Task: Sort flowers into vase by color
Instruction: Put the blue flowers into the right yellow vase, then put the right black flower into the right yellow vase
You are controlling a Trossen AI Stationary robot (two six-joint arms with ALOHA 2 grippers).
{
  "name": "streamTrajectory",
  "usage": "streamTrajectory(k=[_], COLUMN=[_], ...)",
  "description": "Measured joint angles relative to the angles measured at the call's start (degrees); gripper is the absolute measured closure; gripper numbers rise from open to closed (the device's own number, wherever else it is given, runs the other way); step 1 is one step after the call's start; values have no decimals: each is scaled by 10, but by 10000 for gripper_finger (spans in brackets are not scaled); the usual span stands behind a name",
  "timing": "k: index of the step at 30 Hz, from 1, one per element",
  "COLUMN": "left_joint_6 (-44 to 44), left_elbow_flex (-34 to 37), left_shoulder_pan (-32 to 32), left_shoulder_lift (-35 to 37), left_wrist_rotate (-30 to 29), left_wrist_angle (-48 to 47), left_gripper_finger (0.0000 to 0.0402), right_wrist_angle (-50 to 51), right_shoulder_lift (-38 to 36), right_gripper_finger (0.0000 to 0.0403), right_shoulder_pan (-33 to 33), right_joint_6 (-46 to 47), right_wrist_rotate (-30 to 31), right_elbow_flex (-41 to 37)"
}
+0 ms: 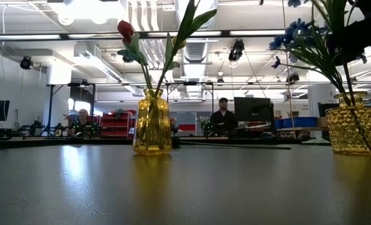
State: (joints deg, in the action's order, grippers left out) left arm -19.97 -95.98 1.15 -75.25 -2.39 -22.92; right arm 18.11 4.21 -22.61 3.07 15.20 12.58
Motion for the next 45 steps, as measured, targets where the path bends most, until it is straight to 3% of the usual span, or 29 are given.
streamTrajectory(k=[10,23,30,38,45], left_joint_6=[21,38,49,16,-18], left_elbow_flex=[0,0,0,0,1], left_shoulder_pan=[0,0,5,6,6], left_shoulder_lift=[19,32,38,60,71], left_wrist_rotate=[-2,-30,-47,-78,-83], left_wrist_angle=[-19,-56,-98,-225,-309], left_gripper_finger=[310,310,310,310,310], right_wrist_angle=[9,200,343,483,491], right_shoulder_lift=[15,97,184,275,309], right_gripper_finger=[274,185,164,164,172], right_shoulder_pan=[0,0,0,0,0], right_joint_6=[36,234,318,343,384], right_wrist_rotate=[14,1,-99,-253,-291], right_elbow_flex=[26,162,252,361,489])
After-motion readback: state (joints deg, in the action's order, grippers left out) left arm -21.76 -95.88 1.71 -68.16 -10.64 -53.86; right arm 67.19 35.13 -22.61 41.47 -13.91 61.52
